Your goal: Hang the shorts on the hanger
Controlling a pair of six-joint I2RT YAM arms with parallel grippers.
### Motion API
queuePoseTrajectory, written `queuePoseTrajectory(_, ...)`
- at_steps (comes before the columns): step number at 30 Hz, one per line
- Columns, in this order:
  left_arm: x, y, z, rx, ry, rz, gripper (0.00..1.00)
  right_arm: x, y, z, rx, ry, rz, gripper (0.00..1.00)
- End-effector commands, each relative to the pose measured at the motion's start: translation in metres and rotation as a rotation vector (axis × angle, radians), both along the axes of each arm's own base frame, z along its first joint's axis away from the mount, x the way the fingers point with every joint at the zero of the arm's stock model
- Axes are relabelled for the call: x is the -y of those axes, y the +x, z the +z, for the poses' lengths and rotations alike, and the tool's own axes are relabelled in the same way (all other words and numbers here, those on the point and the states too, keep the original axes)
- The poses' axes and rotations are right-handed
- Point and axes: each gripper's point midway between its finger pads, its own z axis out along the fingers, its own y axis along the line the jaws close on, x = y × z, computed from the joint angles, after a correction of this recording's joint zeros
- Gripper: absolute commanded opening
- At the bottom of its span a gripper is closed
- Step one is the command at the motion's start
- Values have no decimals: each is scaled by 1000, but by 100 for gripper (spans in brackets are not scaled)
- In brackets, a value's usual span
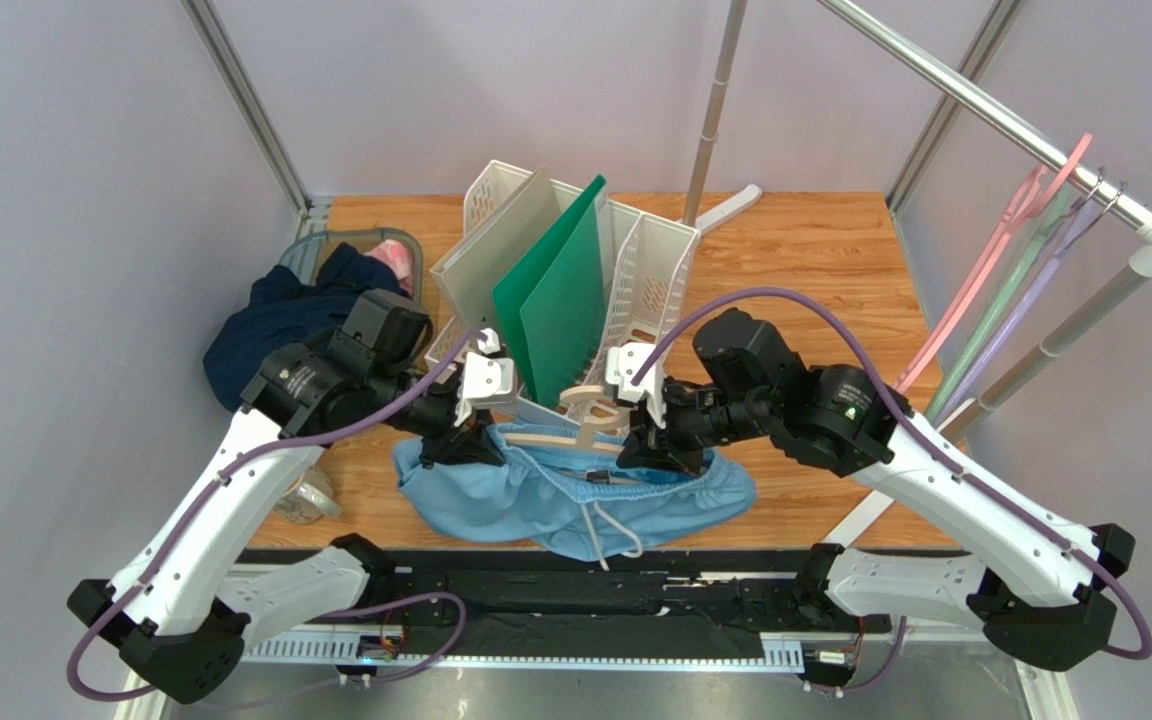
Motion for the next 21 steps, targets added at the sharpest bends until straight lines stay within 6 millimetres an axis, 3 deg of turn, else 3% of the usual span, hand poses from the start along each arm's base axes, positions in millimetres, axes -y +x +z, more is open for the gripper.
queuePoseTrajectory(1,13,14,38,112,-136,41,31,13,8,31,18,82,-125,0)
queuePoseTrajectory(2,12,19,40,117,-127,78,48,20,6,40,11,93,-156,0)
queuePoseTrajectory(4,12,27,46,141,-137,121,60,34,5,37,-5,53,-212,0)
queuePoseTrajectory(5,11,29,48,135,-139,144,80,39,3,42,-13,55,-232,0)
queuePoseTrajectory(6,11,32,53,148,-146,158,93,46,2,42,-13,41,-253,0)
queuePoseTrajectory(7,12,34,55,146,-148,165,99,52,0,42,-16,28,-266,0)
queuePoseTrajectory(11,12,49,72,180,-177,243,100,89,-2,37,-10,-58,-380,0)
queuePoseTrajectory(15,11,64,92,222,-238,311,99,126,4,48,-15,-72,-555,0)
queuePoseTrajectory(20,15,68,98,226,-262,309,99,161,5,52,-56,-115,-750,0)
queuePoseTrajectory(21,17,70,98,221,-265,307,99,178,16,54,-18,-139,-860,0)
